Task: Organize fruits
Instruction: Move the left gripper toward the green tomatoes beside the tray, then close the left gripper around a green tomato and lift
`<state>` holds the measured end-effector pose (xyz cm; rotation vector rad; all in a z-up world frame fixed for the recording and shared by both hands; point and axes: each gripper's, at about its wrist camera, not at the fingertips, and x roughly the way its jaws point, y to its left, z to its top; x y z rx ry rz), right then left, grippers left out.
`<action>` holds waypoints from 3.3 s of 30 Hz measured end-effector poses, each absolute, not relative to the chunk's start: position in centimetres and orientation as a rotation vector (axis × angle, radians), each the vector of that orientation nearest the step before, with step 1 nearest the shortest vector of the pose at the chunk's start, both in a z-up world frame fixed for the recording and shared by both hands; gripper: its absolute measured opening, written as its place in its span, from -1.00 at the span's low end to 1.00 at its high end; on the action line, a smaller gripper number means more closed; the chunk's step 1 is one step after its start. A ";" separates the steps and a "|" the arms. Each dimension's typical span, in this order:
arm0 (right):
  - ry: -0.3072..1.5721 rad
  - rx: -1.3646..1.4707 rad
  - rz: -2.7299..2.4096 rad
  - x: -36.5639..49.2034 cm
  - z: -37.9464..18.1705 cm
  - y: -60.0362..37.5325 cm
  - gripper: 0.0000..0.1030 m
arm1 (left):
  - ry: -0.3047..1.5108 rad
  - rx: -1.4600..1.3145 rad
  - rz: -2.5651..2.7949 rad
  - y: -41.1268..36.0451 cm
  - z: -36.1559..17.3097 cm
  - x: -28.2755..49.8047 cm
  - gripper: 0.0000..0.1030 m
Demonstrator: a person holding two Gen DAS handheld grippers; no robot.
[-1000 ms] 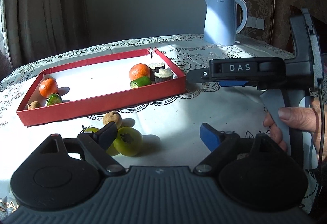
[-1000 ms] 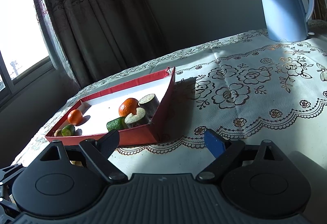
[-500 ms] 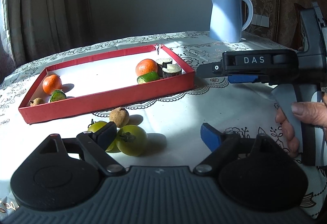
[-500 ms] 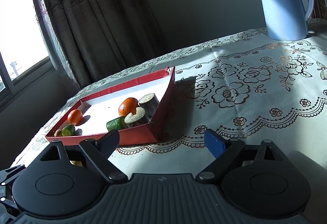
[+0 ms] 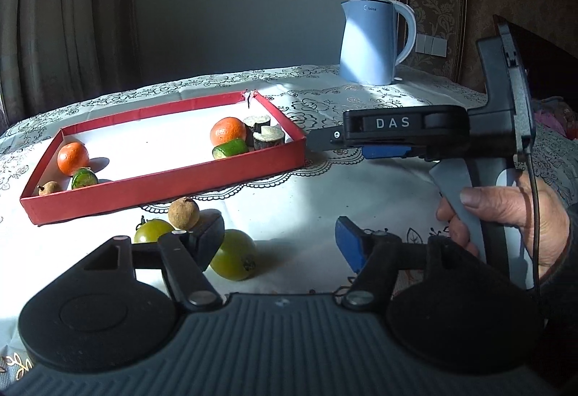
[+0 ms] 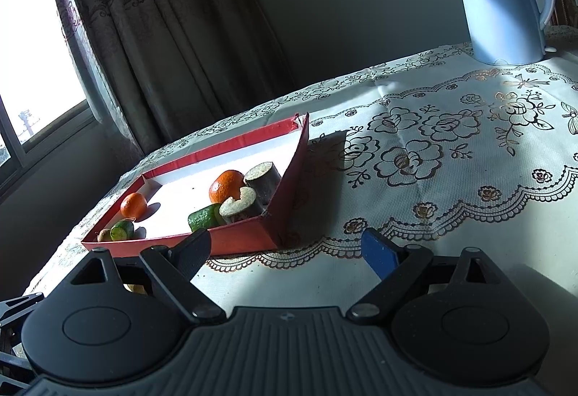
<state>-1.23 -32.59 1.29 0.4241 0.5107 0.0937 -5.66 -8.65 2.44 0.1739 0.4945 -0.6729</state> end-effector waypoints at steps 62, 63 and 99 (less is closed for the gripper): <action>0.526 0.451 0.100 -1.0 1.1 -33.0 0.76 | 0.675 0.077 -0.314 -9.8 0.0 -1.0 1.00; 0.527 0.452 0.100 -1.0 1.0 -33.0 0.76 | 0.674 0.075 -0.315 -9.8 0.0 -1.0 1.00; 0.536 0.465 0.113 -0.8 0.8 -33.1 0.76 | 0.588 0.067 -0.301 -8.5 0.6 -2.8 -0.38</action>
